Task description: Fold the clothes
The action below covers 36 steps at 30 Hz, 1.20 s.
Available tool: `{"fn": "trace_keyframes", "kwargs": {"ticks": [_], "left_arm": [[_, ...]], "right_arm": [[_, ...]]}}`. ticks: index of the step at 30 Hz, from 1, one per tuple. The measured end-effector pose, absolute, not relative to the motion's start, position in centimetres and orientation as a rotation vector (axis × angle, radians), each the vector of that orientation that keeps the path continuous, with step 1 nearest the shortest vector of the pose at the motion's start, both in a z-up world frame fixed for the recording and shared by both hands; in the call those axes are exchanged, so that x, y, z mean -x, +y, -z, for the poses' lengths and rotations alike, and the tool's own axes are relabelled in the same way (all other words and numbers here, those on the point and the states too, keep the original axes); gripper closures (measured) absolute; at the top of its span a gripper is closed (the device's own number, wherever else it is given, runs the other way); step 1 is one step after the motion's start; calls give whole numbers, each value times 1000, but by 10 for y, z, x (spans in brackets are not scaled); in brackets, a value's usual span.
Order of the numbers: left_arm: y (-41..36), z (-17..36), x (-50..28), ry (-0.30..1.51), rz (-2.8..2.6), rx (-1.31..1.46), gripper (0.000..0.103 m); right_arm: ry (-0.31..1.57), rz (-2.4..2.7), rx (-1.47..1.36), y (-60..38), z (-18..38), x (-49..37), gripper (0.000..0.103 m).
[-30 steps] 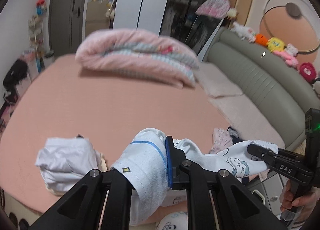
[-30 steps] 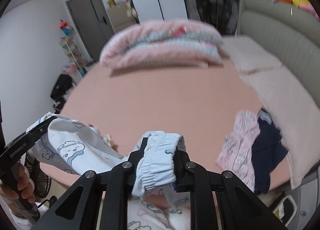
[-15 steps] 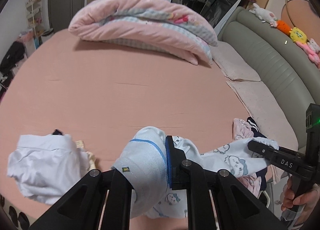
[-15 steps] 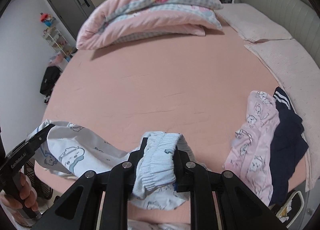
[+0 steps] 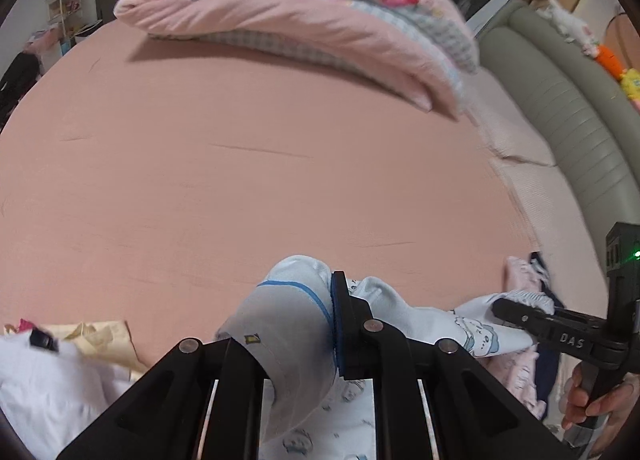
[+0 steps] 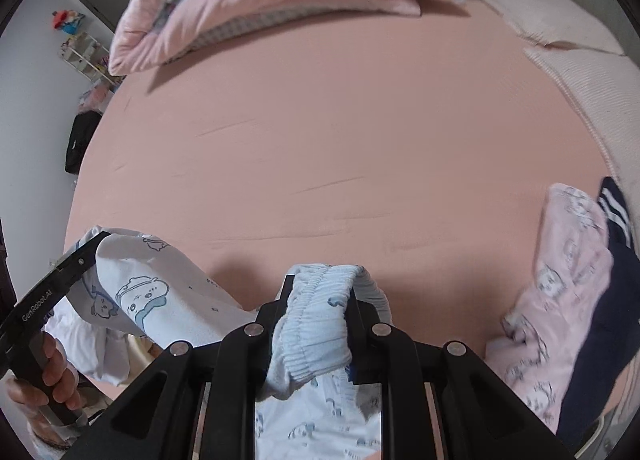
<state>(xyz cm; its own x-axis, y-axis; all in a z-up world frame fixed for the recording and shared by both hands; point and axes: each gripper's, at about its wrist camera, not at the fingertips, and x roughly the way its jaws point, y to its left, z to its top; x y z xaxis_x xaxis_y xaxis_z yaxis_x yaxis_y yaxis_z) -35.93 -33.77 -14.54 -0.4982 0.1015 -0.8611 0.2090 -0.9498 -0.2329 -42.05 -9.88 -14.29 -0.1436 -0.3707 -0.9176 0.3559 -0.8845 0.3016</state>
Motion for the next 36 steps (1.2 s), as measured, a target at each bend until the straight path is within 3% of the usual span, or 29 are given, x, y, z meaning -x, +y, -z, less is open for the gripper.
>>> {"fn": "trace_keyframes", "kwargs": {"ticks": [14, 24, 26, 27, 28, 30, 32, 36], "left_arm": [[-363, 205, 436, 554, 2445, -1661, 91], [-372, 228, 460, 508, 2385, -1671, 91], [-372, 230, 463, 486, 2373, -1675, 91], [-372, 230, 464, 480, 2364, -1679, 86], [-374, 229, 464, 487, 2357, -1678, 79], [-375, 227, 462, 536, 2360, -1670, 25], [-384, 218, 454, 603, 2361, -1636, 17], [-399, 199, 441, 702, 2348, -1579, 17]], "right_arm": [[-54, 1970, -1849, -116, 222, 504, 86], [-155, 1932, -1921, -108, 251, 532, 85], [-133, 1917, -1931, -109, 254, 532, 71], [-116, 1923, -1931, -108, 255, 532, 39], [-100, 1930, -1931, -108, 254, 531, 14], [-137, 1949, -1916, -101, 248, 531, 11], [-204, 1953, -1905, -92, 240, 531, 11], [-225, 1968, -1873, -77, 222, 521, 11]]}}
